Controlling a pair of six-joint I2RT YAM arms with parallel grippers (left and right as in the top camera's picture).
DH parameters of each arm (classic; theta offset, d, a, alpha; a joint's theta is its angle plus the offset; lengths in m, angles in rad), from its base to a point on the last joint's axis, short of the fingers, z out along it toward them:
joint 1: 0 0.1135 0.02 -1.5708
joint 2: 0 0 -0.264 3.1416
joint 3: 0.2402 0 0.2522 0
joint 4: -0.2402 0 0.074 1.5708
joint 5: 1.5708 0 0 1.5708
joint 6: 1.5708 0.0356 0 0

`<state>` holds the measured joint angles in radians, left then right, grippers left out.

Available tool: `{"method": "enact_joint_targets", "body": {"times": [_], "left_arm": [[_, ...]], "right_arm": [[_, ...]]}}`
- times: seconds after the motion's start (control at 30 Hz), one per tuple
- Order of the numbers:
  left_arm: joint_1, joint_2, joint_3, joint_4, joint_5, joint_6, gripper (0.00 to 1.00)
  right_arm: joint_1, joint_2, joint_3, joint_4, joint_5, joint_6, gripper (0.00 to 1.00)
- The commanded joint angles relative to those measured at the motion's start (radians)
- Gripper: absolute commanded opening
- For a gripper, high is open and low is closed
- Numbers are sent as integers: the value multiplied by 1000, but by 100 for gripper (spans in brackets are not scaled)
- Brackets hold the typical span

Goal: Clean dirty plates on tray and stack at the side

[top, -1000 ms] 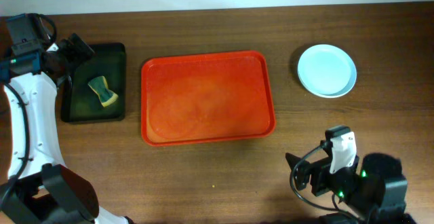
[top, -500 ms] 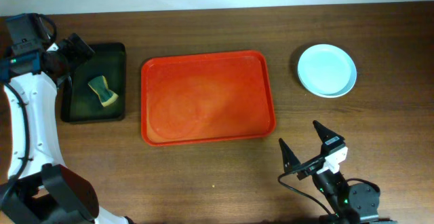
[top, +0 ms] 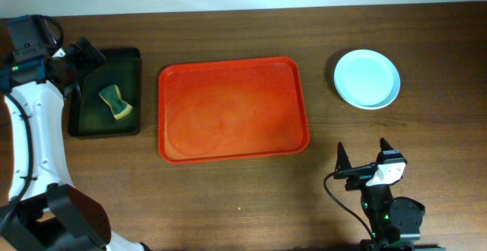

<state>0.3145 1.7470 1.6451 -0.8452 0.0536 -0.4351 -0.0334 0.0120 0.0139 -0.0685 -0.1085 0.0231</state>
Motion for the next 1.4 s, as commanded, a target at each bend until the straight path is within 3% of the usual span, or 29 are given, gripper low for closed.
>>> {"method": "enact_joint_targets", "body": {"times": [0.0,0.23,0.43,1.23,1.37], "left_arm": [[3,4,6,2,6,2,99],[3,4,6,2,6,2,99],[3,4,6,2,6,2,99],[3,1,6,1,4,2,99],[2,-97,2,-89,-76,2,99]], "right_arm": [[-7,-9,-8,-8,36,-158,98],[-7,-9,-8,-10,42,-137,98],[-7,-9,-8,-14,74,-16,98],[-7,-8,-8,-10,72,-14,98],[-7,-8,-8,-10,72,-14,98]]}}
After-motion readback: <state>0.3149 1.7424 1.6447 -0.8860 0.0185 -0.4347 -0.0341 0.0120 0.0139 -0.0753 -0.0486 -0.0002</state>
